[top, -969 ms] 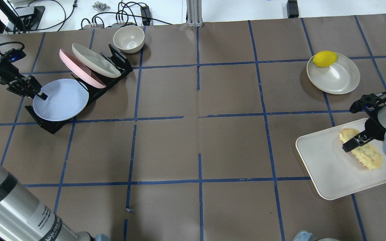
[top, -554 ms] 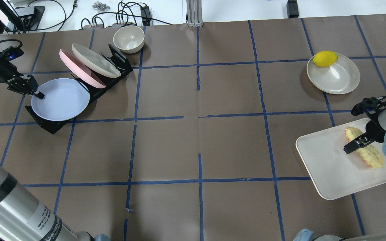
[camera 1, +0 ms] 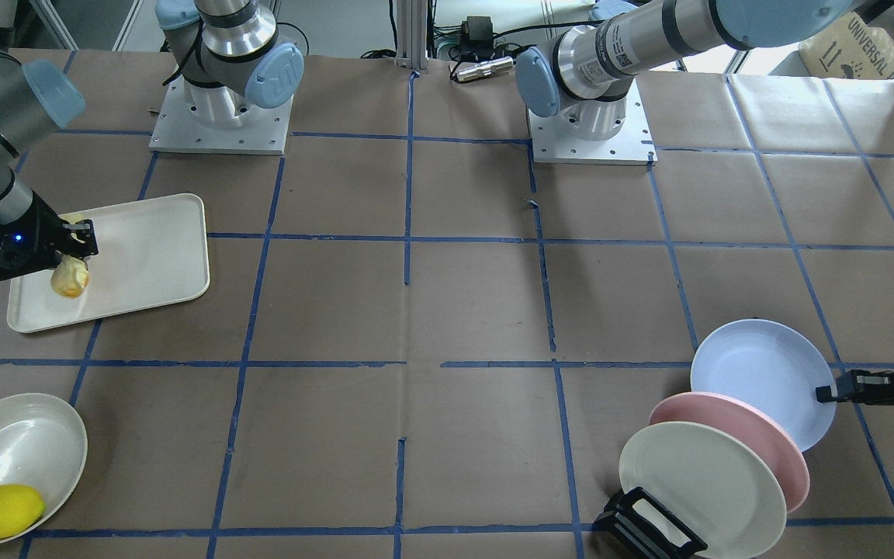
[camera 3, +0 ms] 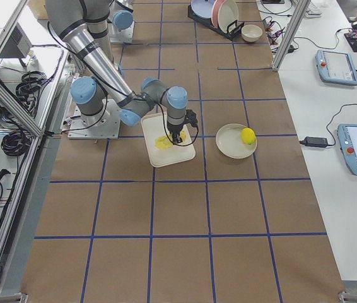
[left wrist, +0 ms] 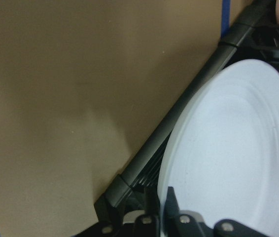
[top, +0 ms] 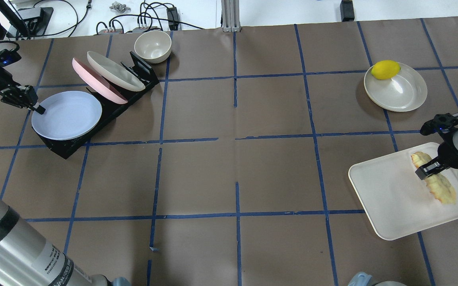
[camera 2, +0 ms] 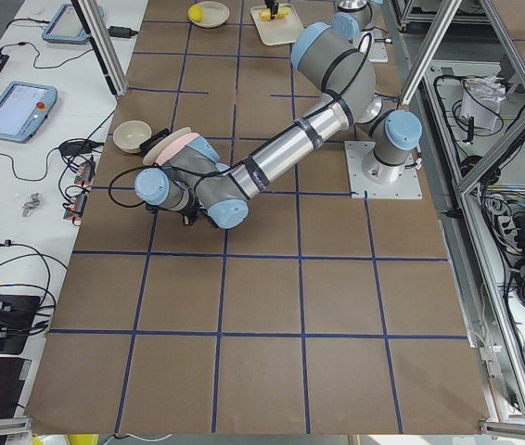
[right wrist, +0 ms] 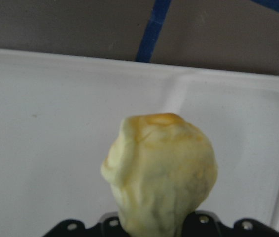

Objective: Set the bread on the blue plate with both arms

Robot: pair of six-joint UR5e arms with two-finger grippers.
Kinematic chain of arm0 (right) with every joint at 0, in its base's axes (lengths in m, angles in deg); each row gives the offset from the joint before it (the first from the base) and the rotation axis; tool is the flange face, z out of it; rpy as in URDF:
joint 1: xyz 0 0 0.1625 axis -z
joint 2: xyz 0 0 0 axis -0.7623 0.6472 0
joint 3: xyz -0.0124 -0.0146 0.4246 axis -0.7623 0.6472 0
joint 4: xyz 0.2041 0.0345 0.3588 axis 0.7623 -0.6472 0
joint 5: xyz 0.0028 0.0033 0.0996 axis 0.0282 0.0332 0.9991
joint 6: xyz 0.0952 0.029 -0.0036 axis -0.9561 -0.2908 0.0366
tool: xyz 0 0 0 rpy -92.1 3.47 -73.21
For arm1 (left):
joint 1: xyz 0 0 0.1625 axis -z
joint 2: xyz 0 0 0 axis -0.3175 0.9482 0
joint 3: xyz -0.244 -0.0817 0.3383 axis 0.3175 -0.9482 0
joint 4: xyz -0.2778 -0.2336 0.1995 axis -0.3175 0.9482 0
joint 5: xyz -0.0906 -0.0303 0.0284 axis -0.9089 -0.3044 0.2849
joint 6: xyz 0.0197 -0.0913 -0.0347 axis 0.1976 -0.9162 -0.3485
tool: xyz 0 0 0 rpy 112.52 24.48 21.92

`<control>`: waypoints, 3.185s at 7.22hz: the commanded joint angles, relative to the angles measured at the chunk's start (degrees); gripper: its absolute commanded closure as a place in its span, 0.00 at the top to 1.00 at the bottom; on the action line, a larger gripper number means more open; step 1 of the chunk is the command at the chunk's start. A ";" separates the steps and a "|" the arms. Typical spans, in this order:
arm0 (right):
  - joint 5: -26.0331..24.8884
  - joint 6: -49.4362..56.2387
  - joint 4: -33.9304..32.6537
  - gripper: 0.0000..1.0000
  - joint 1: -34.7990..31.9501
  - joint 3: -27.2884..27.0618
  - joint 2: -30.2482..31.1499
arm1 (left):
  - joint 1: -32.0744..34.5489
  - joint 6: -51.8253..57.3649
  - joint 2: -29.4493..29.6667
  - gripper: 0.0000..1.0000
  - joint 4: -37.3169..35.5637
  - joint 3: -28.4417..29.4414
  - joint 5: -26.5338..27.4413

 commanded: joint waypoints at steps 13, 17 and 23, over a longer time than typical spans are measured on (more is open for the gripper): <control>2.02 -36.76 40.40 0.21 -27.60 18.71 17.90 | 32.55 -39.29 -23.12 0.02 -5.11 -21.93 -4.52; 2.36 -45.91 45.15 0.22 -34.56 24.44 14.81 | 39.88 -43.30 -14.95 0.03 -27.71 -28.96 -7.71; 3.07 -49.24 32.88 0.21 -43.68 28.29 -1.50 | 40.51 -48.31 -16.93 1.00 -33.22 -28.46 -6.75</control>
